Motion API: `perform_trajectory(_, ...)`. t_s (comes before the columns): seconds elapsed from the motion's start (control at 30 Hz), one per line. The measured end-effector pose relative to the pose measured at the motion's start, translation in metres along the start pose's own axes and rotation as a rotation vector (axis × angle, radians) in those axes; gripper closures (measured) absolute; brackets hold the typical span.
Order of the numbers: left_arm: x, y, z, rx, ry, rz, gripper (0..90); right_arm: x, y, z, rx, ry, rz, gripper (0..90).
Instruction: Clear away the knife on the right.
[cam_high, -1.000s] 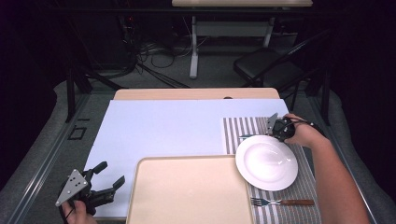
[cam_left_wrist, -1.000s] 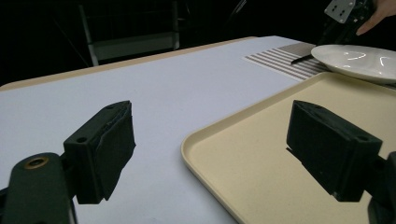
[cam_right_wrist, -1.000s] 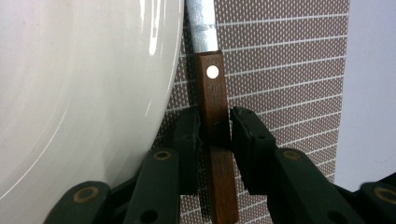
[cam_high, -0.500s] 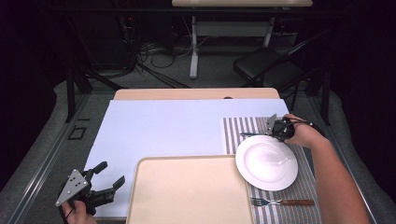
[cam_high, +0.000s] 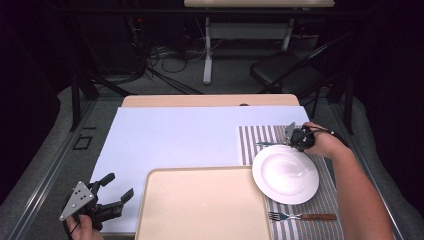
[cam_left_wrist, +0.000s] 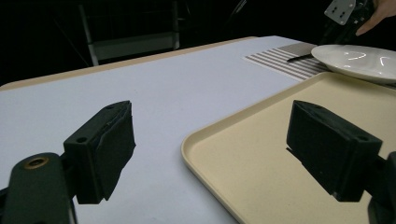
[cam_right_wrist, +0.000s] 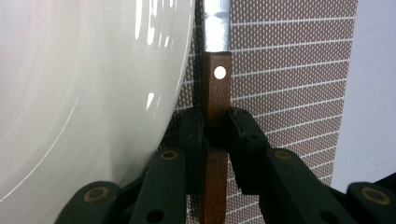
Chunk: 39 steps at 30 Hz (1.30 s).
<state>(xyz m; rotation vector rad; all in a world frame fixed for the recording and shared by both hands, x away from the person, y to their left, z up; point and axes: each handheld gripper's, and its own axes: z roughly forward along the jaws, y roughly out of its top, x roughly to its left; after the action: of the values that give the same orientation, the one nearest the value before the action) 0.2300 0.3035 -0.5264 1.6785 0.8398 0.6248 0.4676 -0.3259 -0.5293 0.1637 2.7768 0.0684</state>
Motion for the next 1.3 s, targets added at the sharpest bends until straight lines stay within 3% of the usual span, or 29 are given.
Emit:
perform_trajectory(0.43,0.000,0.000,0.000,-0.001,-0.001,-0.002,15.4,0.000,0.000,0.000,0.000,-0.003,0.015,76.4)
perform_trajectory(0.5,0.000,0.000,0.000,-0.001,-0.001,-0.002,15.4,-0.001,0.000,-0.002,0.023,0.005,0.013,76.4)
perform_trajectory(0.53,0.000,0.000,0.000,-0.001,0.000,-0.002,15.5,0.000,-0.001,0.001,-0.019,-0.010,0.012,76.4)
perform_trajectory(0.57,0.000,0.000,0.000,-0.002,0.000,-0.004,15.5,0.000,-0.001,0.001,-0.027,-0.014,0.017,76.4)
perform_trajectory(0.73,0.000,0.000,0.000,0.000,0.000,-0.003,15.5,-0.002,0.000,-0.002,0.025,-0.003,-0.009,76.4)
perform_trajectory(0.77,0.000,0.000,0.000,0.000,-0.001,-0.002,15.4,-0.001,0.000,-0.003,0.029,-0.004,0.005,76.4)
perform_trajectory(0.9,0.000,0.000,0.000,0.001,0.003,-0.004,15.4,0.000,-0.002,-0.003,-0.013,-0.021,0.020,76.4)
perform_trajectory(0.97,0.000,0.000,0.001,0.000,0.001,-0.005,15.5,-0.001,-0.001,-0.006,-0.006,-0.022,0.009,76.4)
perform_trajectory(1.03,0.000,0.000,0.001,0.000,-0.002,-0.003,15.5,0.000,-0.003,-0.004,-0.053,-0.040,0.019,76.4)
perform_trajectory(1.17,0.000,0.000,0.001,-0.001,0.003,-0.005,15.5,0.000,-0.002,-0.012,-0.009,-0.034,0.023,76.4)
perform_trajectory(1.2,0.000,0.000,0.001,-0.001,0.003,-0.005,15.5,0.000,-0.002,-0.011,-0.033,-0.041,0.028,76.4)
perform_trajectory(1.3,0.000,0.000,0.001,-0.001,0.003,-0.005,15.5,0.000,-0.002,-0.016,-0.021,-0.047,0.026,76.4)
